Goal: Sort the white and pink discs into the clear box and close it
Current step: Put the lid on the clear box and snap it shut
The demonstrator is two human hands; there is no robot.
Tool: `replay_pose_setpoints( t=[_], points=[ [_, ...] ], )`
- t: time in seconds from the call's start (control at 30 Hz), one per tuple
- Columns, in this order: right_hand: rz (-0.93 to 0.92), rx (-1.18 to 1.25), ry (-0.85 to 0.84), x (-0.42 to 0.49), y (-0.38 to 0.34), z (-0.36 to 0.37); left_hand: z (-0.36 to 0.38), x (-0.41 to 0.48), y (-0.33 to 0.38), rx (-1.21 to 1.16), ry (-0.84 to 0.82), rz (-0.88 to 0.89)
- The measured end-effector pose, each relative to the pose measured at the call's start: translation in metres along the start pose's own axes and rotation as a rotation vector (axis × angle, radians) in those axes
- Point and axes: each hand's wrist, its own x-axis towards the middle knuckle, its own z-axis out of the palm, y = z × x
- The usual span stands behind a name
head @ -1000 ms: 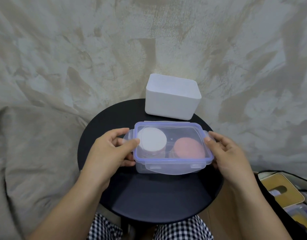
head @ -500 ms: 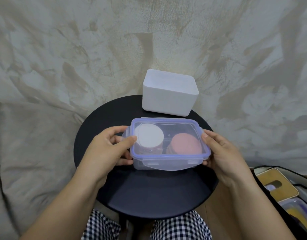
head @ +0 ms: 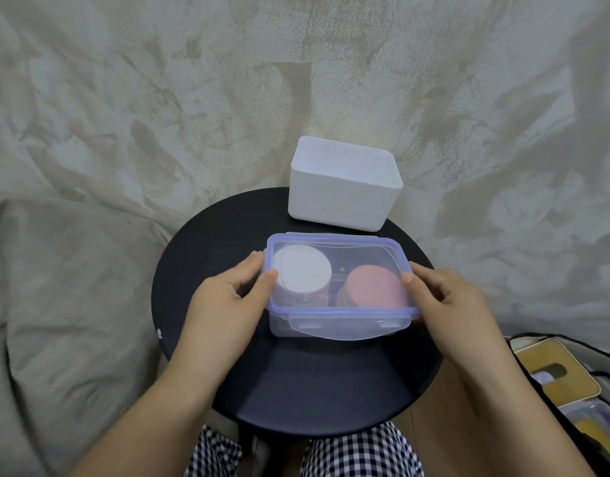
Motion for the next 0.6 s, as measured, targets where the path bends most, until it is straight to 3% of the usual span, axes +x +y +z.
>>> replay_pose_setpoints(
  t=[0.27,0.6],
  points=[
    [-0.053,0.046,-0.071,-0.004,-0.005,0.001,0.006,-0.006,-0.008,-0.026,-0.039,-0.018],
    [-0.093,0.093,-0.019,-0.008,0.001,0.01,0.011,-0.009,-0.012,-0.026,-0.099,0.002]
  ],
)
